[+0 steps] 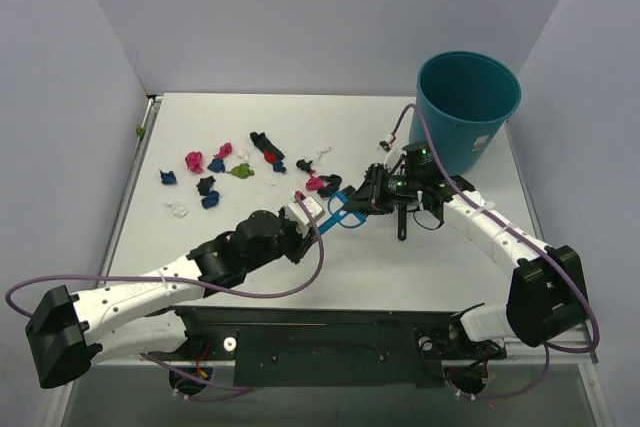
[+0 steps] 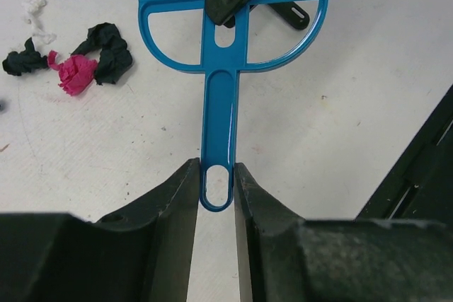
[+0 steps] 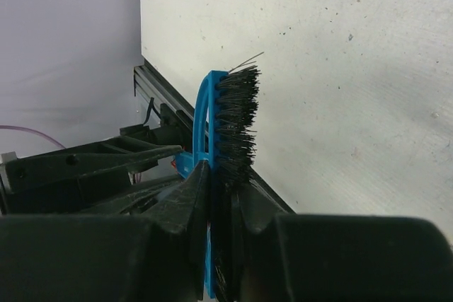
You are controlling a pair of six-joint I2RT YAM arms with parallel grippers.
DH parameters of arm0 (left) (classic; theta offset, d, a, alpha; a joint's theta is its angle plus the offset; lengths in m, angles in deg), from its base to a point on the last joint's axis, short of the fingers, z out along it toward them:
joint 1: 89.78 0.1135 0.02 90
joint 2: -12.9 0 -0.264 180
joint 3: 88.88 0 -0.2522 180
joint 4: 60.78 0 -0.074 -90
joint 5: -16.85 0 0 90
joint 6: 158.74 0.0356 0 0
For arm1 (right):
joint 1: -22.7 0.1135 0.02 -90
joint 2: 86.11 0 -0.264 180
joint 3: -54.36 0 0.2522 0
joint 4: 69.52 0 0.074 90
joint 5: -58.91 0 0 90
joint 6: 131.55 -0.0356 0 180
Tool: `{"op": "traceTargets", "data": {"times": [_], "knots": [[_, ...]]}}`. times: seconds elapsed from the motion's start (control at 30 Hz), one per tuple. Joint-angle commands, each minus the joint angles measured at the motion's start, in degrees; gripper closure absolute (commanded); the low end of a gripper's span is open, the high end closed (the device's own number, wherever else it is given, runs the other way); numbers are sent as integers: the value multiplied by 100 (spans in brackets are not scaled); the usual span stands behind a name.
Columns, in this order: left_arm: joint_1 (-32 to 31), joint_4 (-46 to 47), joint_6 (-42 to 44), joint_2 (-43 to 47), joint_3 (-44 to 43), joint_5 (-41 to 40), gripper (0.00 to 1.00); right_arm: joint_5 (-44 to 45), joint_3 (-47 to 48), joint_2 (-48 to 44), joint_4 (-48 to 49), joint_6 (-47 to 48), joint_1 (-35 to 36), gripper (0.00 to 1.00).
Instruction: Sweep away the paper scraps from the table
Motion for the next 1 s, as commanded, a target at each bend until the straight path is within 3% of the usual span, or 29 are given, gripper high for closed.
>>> {"op": "traceTargets", "data": {"times": [0.0, 0.07, 0.1, 0.17, 0.27, 0.57, 0.63, 0.8, 0.87, 0.97], "knots": [[-27, 392, -200, 227, -67, -261, 56, 56, -10, -78, 491, -412, -205, 100], [-19, 470, -253, 394, -6, -384, 43, 65, -151, -52, 807, -754, -364, 100], [-18, 549, -297, 499, 64, -480, 32, 56, -238, -43, 913, -887, -478, 100], [-1, 646, -437, 666, 135, -639, 28, 82, -344, -43, 1115, -1160, -575, 100], [297, 726, -814, 781, 135, -456, 26, 12, -564, -148, 1981, -1590, -584, 100], [2870, 752, -3978, 140, -663, 3091, 26, 460, -1285, -1290, 3374, -1645, -584, 100], [3118, 857, -4505, -106, -840, 3725, 27, 557, -1329, -1606, 3471, -1662, -576, 100], [3225, 1498, -5638, -300, -824, 4307, 27, 496, -1408, -1625, 4050, -1995, -549, 100], [3242, 2094, -6060, -353, -744, 4484, 28, 417, -1530, -1573, 4612, -2285, -558, 100], [3260, 2272, -6370, -414, -770, 4607, 27, 372, -1672, -1476, 5482, -2820, -540, 100]]}}
